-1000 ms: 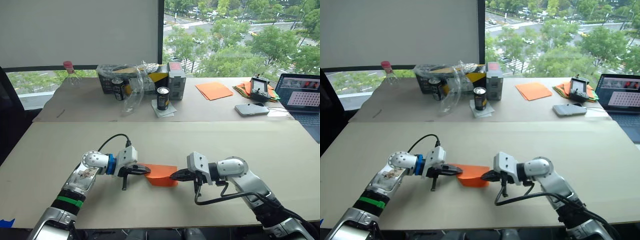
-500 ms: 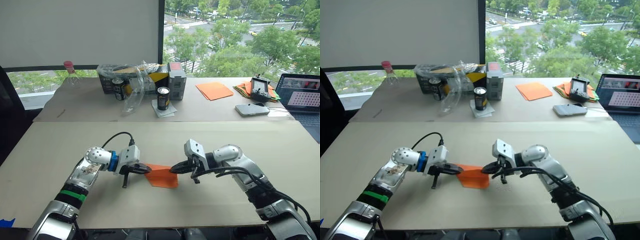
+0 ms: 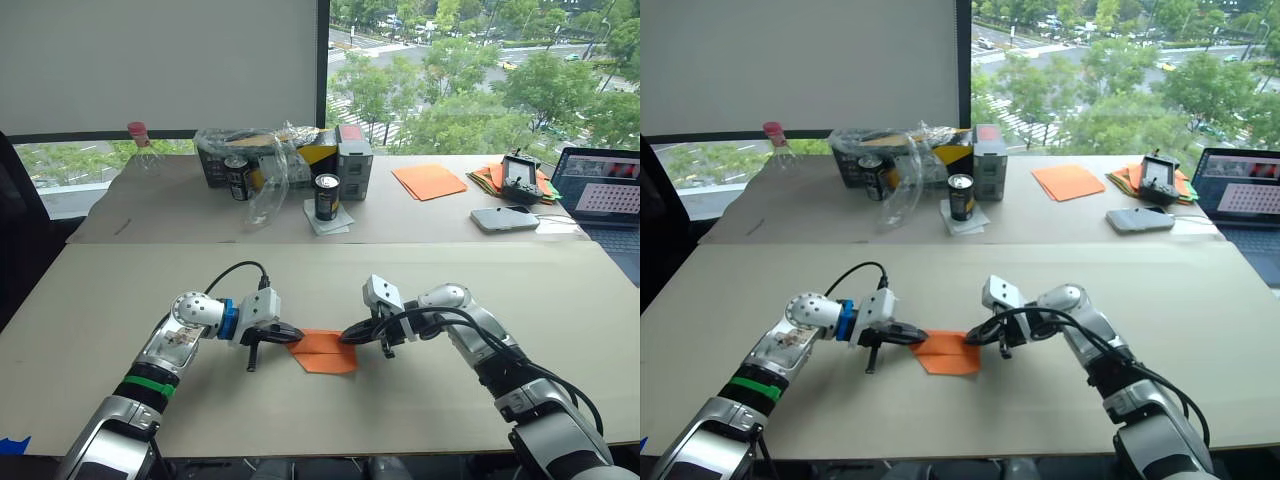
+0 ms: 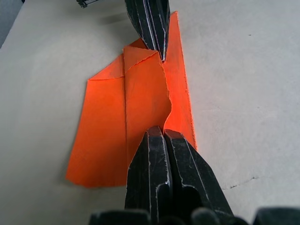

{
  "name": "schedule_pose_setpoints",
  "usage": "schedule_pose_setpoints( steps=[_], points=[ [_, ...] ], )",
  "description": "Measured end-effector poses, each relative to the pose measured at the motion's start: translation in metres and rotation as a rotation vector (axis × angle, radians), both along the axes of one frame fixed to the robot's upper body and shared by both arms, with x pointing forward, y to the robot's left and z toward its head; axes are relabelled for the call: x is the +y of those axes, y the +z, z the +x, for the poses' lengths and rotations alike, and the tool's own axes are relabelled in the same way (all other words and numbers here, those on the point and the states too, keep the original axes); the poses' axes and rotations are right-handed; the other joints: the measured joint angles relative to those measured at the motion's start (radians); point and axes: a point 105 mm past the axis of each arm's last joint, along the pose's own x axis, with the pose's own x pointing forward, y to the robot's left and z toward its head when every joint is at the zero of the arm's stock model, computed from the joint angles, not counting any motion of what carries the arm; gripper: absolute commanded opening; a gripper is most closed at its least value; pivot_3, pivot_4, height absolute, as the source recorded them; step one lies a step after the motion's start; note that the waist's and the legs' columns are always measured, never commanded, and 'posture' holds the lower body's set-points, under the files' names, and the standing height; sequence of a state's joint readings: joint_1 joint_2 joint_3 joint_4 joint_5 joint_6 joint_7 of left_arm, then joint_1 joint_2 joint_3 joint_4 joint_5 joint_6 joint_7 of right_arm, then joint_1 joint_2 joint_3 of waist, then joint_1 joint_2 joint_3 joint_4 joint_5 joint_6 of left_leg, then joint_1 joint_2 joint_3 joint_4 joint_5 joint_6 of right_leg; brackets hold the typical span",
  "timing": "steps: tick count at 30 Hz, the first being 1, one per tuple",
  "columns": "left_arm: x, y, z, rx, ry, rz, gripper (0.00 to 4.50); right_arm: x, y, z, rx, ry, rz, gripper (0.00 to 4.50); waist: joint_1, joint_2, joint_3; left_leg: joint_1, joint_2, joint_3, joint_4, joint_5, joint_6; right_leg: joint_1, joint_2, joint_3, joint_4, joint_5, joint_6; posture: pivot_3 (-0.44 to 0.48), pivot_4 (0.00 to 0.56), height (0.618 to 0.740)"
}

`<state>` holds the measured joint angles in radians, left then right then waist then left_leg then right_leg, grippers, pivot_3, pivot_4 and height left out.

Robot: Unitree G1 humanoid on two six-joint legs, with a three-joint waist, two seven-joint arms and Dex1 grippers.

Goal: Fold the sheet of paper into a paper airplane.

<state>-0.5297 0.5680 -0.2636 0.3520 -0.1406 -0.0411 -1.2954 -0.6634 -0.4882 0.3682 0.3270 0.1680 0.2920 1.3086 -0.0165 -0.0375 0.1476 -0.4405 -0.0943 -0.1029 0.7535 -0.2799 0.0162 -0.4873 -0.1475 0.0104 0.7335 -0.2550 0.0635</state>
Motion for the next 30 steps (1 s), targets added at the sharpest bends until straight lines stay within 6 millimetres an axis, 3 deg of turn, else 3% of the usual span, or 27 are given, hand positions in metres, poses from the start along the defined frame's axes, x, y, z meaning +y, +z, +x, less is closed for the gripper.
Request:
schedule_pose_setpoints(
  steps=[8,15,19,23,29,30],
  points=[
    [0.019,0.007,0.006,0.160,0.224,-0.222,0.00,0.006,-0.001,0.002,-0.037,0.021,0.007,0.02,-0.015,0.000,0.000,0.000,0.000,-0.001,0.000,0.000,0.000,-0.001,0.000,0.000,0.001,0.000,0.000,0.000,0.150,0.670],
    [0.004,0.028,-0.010,0.198,0.171,-0.368,0.00,0.007,-0.002,0.003,-0.054,0.031,0.006,0.02,-0.022,0.000,0.000,0.000,0.000,-0.001,0.000,0.000,-0.001,0.000,0.000,0.000,0.001,0.000,0.000,0.000,0.150,0.670],
    [-0.009,0.016,-0.019,0.211,0.118,-0.314,0.00,0.007,-0.002,0.003,-0.068,0.037,0.005,0.02,-0.023,0.000,0.000,0.000,0.000,-0.001,0.000,0.000,-0.001,0.000,0.000,0.000,0.001,0.000,0.000,0.000,0.150,0.670],
    [-0.008,-0.005,-0.019,0.218,0.119,-0.230,0.00,0.008,-0.002,0.003,-0.073,0.037,0.006,0.02,-0.023,0.001,0.000,0.000,0.000,-0.001,0.000,0.000,-0.001,0.000,0.000,0.000,0.000,0.000,0.000,0.000,0.150,0.670],
    [-0.008,-0.010,-0.019,0.179,0.079,-0.210,0.00,0.007,-0.002,0.001,-0.085,0.016,0.014,0.02,-0.022,0.003,-0.002,0.000,0.000,-0.001,0.000,0.000,-0.001,0.000,0.000,0.000,0.000,0.000,0.000,0.000,0.150,0.670],
    [-0.008,-0.010,-0.019,0.178,0.075,-0.212,0.00,0.006,-0.002,0.001,-0.086,0.007,0.016,0.30,-0.022,0.004,-0.003,0.000,0.000,-0.001,0.000,0.000,-0.001,0.000,0.000,0.000,0.000,0.000,0.000,0.000,0.150,0.670]
  ],
)
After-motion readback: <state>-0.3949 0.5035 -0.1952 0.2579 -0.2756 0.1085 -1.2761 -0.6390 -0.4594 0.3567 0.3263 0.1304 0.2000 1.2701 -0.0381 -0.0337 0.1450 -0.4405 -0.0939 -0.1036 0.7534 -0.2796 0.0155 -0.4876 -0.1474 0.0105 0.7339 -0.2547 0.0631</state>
